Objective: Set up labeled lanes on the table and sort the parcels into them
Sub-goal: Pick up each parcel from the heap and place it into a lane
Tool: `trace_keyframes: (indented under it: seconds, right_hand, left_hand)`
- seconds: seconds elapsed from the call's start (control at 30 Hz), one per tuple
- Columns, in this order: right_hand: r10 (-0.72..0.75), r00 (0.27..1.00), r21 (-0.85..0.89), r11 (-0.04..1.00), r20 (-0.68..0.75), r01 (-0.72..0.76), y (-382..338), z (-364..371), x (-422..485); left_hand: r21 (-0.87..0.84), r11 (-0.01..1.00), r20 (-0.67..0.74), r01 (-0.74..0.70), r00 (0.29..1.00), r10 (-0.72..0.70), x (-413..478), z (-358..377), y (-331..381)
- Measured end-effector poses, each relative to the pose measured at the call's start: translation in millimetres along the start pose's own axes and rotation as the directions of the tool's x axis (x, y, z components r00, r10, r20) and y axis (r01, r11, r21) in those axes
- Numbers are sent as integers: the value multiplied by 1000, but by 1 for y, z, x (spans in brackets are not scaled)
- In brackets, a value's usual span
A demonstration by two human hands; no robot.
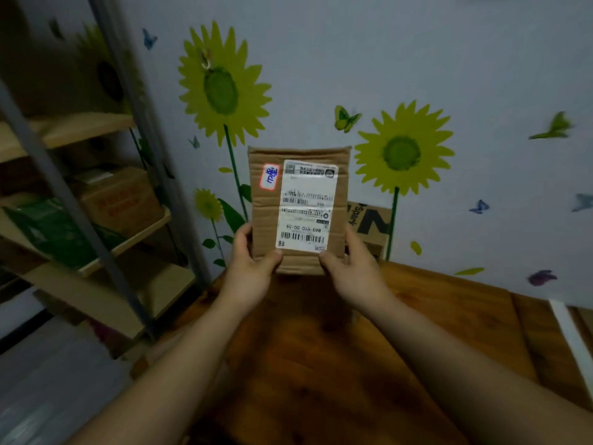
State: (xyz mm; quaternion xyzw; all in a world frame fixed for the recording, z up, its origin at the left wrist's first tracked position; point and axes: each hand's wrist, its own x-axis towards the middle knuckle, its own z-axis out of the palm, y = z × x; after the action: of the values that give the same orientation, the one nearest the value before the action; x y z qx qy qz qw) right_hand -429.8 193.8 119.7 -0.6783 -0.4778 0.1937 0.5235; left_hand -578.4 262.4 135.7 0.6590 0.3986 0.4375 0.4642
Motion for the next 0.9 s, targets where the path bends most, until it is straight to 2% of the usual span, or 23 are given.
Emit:
trace_keyframes:
  seconds: [0.1,0.3,0.43,0.63,0.7,0.9]
  right_hand:
    - [-41,998,-13,999,-50,41,6,-57,-32]
    - [51,982,-46,997,-182,-60,36,-151,-110]
    - [150,937,-93,978,-315,-188,55,-198,-164]
    - [282,822,-129,911,-496,-391,61,-235,-252]
    - [328,797,-99,896,-507,-432,67,-242,-280]
    - [377,749,-46,879,-544,-475,85,-255,-351]
  left_hand:
    - [-8,1000,76,-30,997,30,-39,44,24]
    - [-15,998,287,-54,956,56,-96,126,45]
    - [-28,1000,488,-12,872,24,-131,173,54]
    - [-58,998,704,35,710,16,-186,214,57]
    - [-56,997,749,54,663,6,-205,224,51]
    - [-54,994,805,91,593,-11,-264,242,51]
